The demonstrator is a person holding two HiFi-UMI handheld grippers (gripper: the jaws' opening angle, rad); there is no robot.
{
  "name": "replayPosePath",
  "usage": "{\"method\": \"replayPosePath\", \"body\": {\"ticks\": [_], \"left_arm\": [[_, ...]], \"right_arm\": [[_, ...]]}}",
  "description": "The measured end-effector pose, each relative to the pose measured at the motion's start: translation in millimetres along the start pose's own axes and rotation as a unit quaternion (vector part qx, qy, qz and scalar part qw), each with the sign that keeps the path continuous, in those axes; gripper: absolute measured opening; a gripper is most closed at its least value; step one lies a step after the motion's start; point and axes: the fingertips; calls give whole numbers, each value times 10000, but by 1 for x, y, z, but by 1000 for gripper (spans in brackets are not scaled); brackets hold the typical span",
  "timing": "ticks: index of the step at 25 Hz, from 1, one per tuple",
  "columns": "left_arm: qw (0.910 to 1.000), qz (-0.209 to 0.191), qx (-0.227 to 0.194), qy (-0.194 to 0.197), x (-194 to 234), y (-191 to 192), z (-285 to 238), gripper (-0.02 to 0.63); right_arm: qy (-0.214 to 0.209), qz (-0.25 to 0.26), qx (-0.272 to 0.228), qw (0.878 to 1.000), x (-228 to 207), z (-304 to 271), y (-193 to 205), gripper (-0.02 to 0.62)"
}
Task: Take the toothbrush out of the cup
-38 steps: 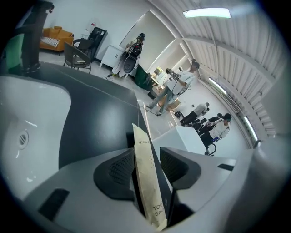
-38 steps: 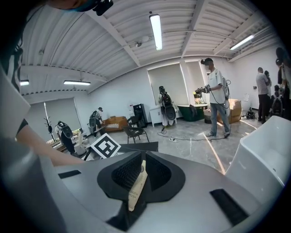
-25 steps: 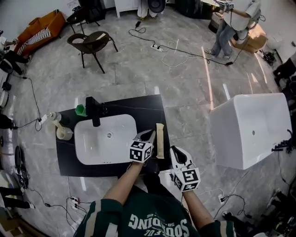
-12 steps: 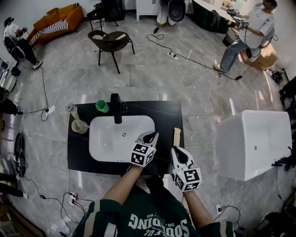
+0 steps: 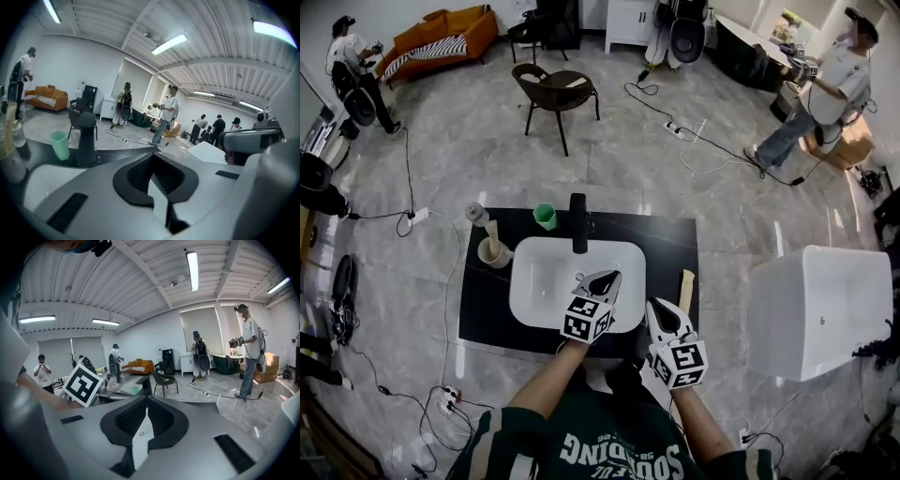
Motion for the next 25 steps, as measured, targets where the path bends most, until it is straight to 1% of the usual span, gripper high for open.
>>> {"method": "replayPosePath", "body": {"ticks": [4, 13, 16, 19, 22, 25], "left_arm": [[9998, -13, -120, -126, 19, -7, 32, 11], [9989, -95, -241, -386, 61, -11, 90, 11], [9982, -160, -345, -461, 75, -15, 112, 12], [9978, -219, -364, -501, 89, -17, 133, 12], [9969, -281, -393, -619, 105, -19, 152, 68], [9943, -320, -427, -921, 128, -20, 176, 130]], "right_arm": [[-130, 111, -31, 9998, 32, -8, -5, 42], [-271, 208, -102, 9994, 79, -31, -14, 42], [-348, 219, -118, 9991, 96, -39, -16, 43], [-460, 240, -142, 9986, 118, -48, -18, 43], [-576, 279, -145, 9978, 137, -57, -22, 43], [-692, 325, -121, 9970, 160, -65, -23, 43]]}}
Point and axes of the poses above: the fingertips, and each gripper's own axes: z backward along the fingers, x to its left, y out of its underside, and after that the axes turned 10 degrees about y, right-handed
